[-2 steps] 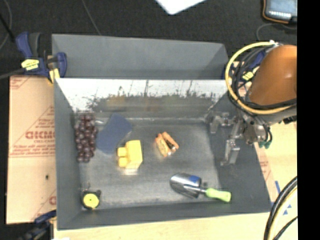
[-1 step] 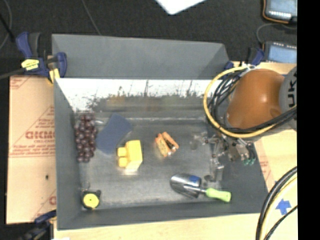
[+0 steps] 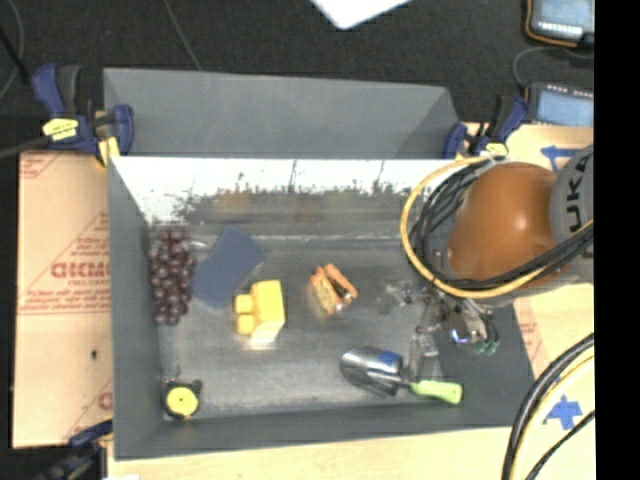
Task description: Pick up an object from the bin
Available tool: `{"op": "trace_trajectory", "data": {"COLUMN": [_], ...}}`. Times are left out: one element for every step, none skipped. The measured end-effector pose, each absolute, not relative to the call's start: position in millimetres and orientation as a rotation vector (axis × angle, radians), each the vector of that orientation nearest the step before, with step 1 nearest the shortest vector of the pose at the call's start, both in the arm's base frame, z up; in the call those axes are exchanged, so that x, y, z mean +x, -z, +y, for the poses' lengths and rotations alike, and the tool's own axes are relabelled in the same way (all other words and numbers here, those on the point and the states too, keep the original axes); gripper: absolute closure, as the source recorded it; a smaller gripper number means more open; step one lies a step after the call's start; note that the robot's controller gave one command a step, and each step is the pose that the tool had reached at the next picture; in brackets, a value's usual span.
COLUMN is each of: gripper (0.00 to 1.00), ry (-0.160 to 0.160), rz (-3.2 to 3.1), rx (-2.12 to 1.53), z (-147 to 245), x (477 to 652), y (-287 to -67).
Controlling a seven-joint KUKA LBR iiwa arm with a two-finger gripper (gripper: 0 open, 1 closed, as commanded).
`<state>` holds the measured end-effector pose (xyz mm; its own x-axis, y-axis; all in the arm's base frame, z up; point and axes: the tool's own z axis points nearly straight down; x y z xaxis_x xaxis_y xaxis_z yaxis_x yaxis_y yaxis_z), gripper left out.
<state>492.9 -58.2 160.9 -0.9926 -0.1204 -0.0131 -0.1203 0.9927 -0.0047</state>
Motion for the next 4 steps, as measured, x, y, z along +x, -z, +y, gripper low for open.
{"op": "trace_trajectory", "data": {"gripper": [0.00, 1.00, 1.00, 1.00], "ry": [0.009, 0.005, 0.005, 0.005], "rz": [3.079, 3.127, 3.127, 3.127], "rx": [-0.548, -0.110, -0.110, -0.112], "z": [-44, -41, -41, -41], "x": [492.0, 479.1, 479.1, 478.4], "y": [-89, -70, -70, -74]}}
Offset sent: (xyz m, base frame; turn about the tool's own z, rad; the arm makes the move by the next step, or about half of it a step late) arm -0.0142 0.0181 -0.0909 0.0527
